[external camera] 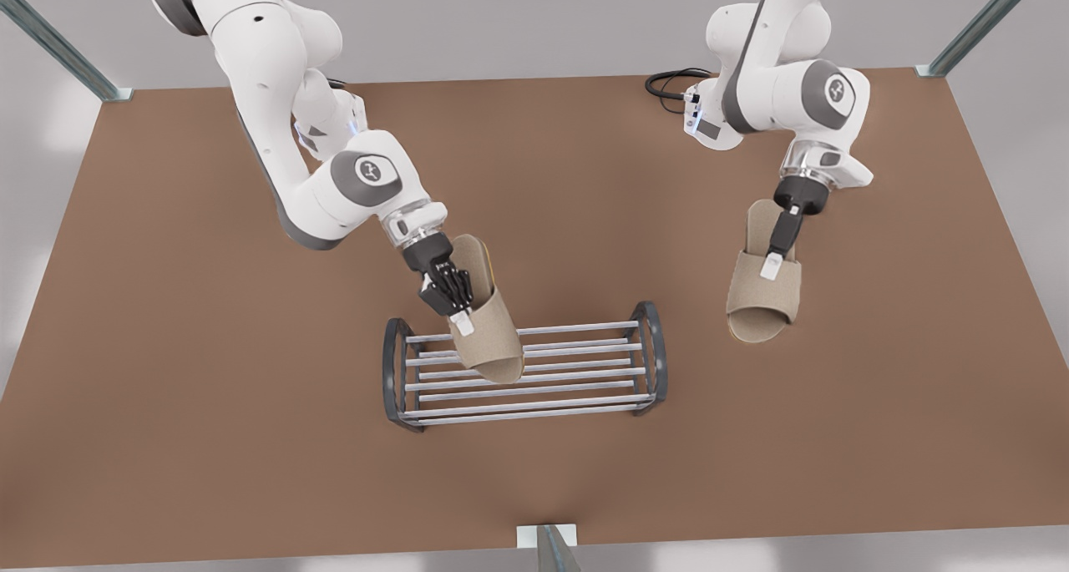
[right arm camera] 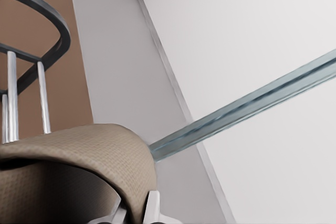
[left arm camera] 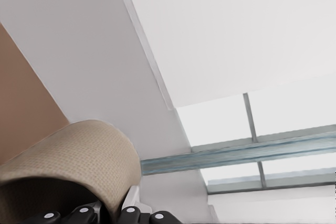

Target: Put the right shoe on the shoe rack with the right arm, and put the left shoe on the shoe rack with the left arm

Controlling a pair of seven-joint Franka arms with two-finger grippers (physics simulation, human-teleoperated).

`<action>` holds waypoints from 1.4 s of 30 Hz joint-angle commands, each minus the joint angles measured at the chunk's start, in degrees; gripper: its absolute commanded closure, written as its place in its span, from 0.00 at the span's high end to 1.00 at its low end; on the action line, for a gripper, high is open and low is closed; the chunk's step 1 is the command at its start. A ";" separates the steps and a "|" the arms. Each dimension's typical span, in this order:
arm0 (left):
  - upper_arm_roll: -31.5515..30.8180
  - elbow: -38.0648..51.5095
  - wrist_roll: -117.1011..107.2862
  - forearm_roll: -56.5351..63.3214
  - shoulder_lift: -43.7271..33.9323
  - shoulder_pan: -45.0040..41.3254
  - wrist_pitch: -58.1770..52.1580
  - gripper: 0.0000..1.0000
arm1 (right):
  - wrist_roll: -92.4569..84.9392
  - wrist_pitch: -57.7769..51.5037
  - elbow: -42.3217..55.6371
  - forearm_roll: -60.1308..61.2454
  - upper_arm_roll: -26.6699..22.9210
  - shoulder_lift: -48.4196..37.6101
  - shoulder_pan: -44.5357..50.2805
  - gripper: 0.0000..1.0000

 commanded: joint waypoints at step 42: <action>-11.15 41.07 -27.07 18.44 44.33 -9.49 14.59 0.32 | -0.26 -17.12 -5.12 -2.09 -6.74 7.81 1.63 1.00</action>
